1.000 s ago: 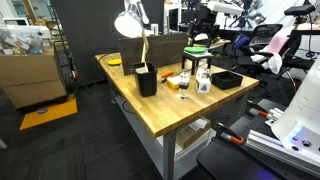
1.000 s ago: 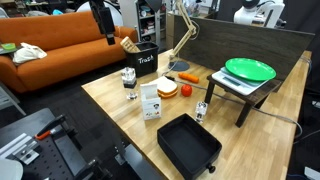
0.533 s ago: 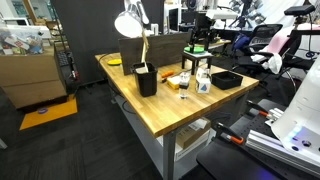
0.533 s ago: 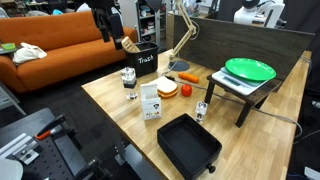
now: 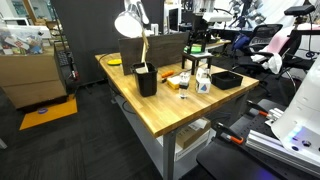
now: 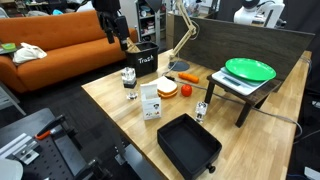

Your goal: Move the clear object to the right

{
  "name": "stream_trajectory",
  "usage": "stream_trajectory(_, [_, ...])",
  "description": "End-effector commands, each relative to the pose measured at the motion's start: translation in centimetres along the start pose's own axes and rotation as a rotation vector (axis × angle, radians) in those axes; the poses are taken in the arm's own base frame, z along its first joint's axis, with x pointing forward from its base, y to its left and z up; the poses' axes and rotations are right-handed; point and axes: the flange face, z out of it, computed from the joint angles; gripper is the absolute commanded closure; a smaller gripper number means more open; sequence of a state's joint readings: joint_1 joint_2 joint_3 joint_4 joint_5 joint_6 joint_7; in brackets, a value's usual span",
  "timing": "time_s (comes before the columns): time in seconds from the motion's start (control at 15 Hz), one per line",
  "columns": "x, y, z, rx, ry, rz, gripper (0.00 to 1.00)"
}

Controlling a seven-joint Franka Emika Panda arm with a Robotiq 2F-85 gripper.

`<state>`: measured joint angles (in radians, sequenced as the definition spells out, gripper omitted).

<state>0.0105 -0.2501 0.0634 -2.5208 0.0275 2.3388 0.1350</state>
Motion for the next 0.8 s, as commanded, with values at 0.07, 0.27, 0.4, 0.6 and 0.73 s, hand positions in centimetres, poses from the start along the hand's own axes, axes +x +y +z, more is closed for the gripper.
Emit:
stream_trajectory(0.07, [0.6,-0.7,0.0,-0.047,0.012,-0.040,0.00])
stream_trajectory(0.27, [2.0,-2.3,0.1,-0.130,0.019,-0.168,0.00])
stream_trajectory(0.4, [3.3,-3.5,0.4,-0.166,0.025,-0.247,0.00])
stream_trajectory(0.6, [4.7,-4.9,2.0,-0.179,0.015,-0.305,0.00])
stream_trajectory(0.73, [4.0,-4.9,2.0,-0.168,0.009,-0.271,0.00])
